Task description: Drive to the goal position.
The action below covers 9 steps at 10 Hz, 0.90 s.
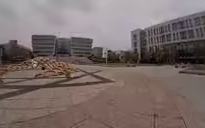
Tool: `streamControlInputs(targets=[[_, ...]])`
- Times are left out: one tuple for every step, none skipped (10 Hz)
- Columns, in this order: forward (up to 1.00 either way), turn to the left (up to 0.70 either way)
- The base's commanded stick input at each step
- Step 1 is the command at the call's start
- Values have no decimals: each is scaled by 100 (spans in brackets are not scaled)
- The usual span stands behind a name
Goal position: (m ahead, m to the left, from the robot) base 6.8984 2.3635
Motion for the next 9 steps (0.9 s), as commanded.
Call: streamControlInputs(targets=[[100,0],[100,0],[100,0],[100,0],[100,0],[100,0],[100,0],[100,0],[100,0]])
